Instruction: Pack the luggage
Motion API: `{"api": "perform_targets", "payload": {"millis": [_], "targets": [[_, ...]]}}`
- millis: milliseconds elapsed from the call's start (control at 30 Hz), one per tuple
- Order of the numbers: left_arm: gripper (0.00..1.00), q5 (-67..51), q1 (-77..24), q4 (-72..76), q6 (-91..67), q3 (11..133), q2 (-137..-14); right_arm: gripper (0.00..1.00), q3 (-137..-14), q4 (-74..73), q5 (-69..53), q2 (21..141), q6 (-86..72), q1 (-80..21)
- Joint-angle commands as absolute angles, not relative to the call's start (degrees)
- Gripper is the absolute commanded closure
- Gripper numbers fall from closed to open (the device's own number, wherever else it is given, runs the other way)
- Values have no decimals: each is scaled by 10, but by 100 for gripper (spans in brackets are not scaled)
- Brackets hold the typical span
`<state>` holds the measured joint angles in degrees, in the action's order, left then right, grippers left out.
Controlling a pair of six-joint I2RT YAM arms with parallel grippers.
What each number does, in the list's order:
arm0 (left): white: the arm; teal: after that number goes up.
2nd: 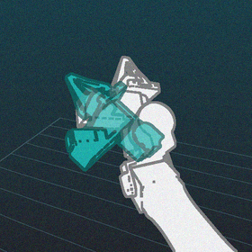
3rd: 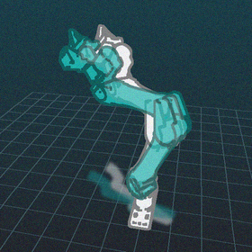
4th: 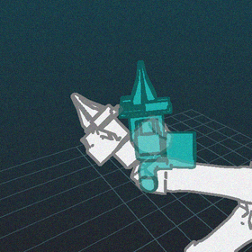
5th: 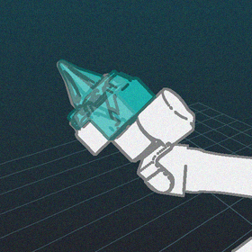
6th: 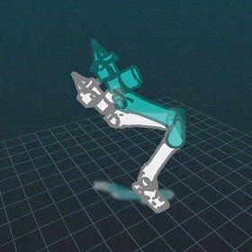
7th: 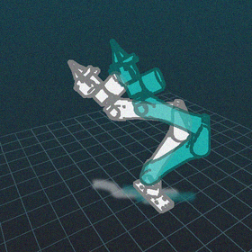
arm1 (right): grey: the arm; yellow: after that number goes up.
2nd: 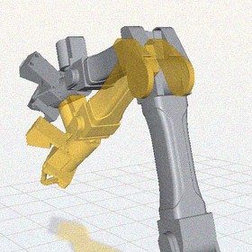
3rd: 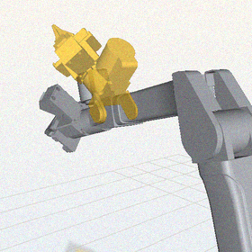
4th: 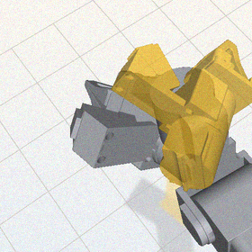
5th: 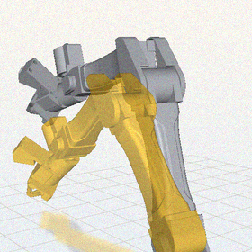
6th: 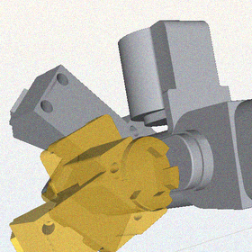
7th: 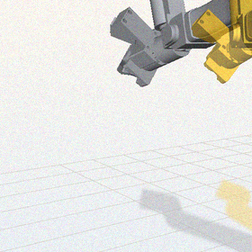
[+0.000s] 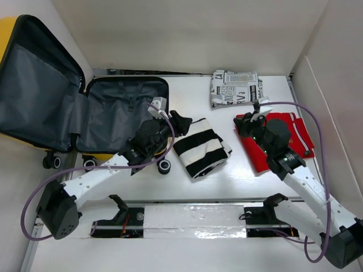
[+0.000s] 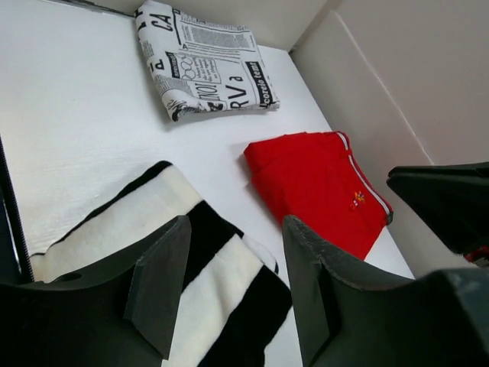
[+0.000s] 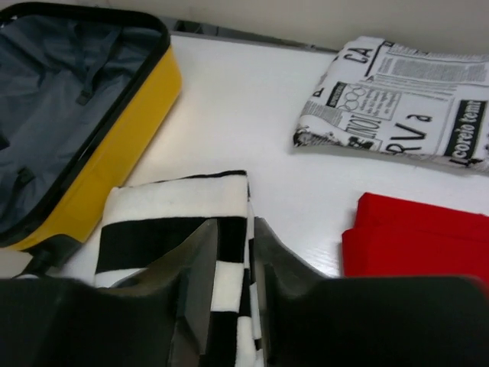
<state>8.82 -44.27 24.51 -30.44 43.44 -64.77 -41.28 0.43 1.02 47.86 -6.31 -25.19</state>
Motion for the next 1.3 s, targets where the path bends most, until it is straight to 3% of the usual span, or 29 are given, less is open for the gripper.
{"api": "perform_targets", "payload": {"millis": [0,33,167,267,300,333,500,633,700,767,900,967,1000,1100,1267], "targets": [[51,91,-445,265,-303,418,-608,92,-409,25,-57,504,-62,-250],[51,91,-445,256,-303,418,-600,99,-409,30,-82,527,-62,-250],[62,79,-445,236,-308,396,-569,99,-404,41,-93,583,-71,-250],[73,58,-445,214,-304,392,-550,67,-406,56,-89,614,-76,-256],[76,47,-445,208,-304,386,-543,51,-410,56,-86,638,-76,-256],[78,41,-445,206,-307,382,-530,47,-415,51,-84,649,-75,-261],[87,-18,-453,189,-315,364,-516,42,-445,49,-56,735,-81,-266],[87,84,-524,169,-312,346,-515,39,-464,45,-44,815,-90,-272],[82,118,-548,166,-321,337,-516,37,-461,61,-37,831,-98,-272],[74,145,-576,150,-330,332,-524,38,-462,69,-36,859,-98,-272],[68,164,-581,135,-362,316,-540,57,-461,89,-34,894,-114,-272],[64,155,-581,141,-374,310,-551,62,-461,102,-46,907,-119,-265],[63,146,-581,144,-377,309,-556,73,-460,106,-52,917,-123,-258],[57,135,-581,144,-385,316,-593,91,-445,125,-68,916,-134,-237],[47,128,-581,139,-395,338,-657,96,-433,120,-48,879,-131,-195]]}}
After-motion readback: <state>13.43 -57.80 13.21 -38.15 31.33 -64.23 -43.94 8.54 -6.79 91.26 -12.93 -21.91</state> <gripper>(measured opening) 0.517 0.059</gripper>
